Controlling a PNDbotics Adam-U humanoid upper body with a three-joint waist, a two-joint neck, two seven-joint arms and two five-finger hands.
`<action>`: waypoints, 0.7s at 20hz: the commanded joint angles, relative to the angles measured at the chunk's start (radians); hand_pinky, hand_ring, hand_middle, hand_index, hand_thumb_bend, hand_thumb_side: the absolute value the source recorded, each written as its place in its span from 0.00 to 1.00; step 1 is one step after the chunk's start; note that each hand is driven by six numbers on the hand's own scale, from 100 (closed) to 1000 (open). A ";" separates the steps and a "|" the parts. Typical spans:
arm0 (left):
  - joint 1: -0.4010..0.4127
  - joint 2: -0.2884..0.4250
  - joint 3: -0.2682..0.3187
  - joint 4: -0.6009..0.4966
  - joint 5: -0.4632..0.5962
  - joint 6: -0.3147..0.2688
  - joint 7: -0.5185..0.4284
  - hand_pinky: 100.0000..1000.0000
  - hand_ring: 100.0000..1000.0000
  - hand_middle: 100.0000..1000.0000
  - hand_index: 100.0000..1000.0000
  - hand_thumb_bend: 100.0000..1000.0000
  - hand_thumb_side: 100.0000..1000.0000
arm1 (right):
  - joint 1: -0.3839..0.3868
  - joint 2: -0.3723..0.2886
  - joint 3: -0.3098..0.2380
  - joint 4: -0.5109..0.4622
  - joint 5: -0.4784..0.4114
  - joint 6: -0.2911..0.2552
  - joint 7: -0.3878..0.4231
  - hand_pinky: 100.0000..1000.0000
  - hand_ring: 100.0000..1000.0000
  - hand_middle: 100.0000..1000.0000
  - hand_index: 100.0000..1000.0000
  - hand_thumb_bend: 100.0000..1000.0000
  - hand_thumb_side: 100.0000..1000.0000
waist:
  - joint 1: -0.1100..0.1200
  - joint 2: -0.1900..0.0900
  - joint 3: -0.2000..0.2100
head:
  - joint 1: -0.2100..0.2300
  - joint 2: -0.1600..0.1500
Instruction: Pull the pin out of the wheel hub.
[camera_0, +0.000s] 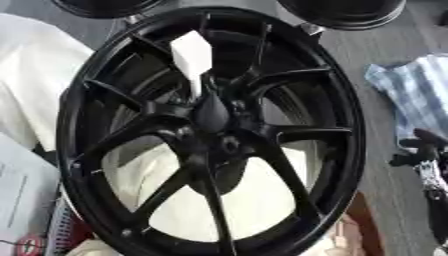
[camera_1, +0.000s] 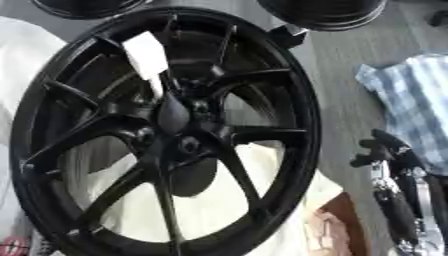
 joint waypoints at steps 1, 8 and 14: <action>-0.051 0.116 0.023 -0.016 -0.017 0.034 -0.119 0.73 0.65 0.63 0.76 0.00 0.22 | 0.007 -0.013 -0.003 -0.010 0.016 0.003 -0.003 0.70 0.48 0.62 0.79 0.00 0.56 | 0.006 -0.028 -0.002 | -0.002 0.002; -0.176 0.218 -0.014 -0.016 -0.009 0.067 -0.377 0.74 0.68 0.65 0.77 0.00 0.16 | 0.026 -0.019 0.008 -0.010 0.036 -0.005 0.001 0.70 0.48 0.62 0.79 0.00 0.56 | 0.014 -0.036 -0.007 | 0.001 0.009; -0.214 0.253 -0.048 -0.016 -0.013 0.058 -0.469 0.74 0.68 0.64 0.77 0.00 0.17 | 0.029 -0.026 0.017 -0.010 0.049 0.001 0.005 0.70 0.48 0.62 0.79 0.00 0.57 | 0.026 -0.037 -0.015 | 0.005 0.019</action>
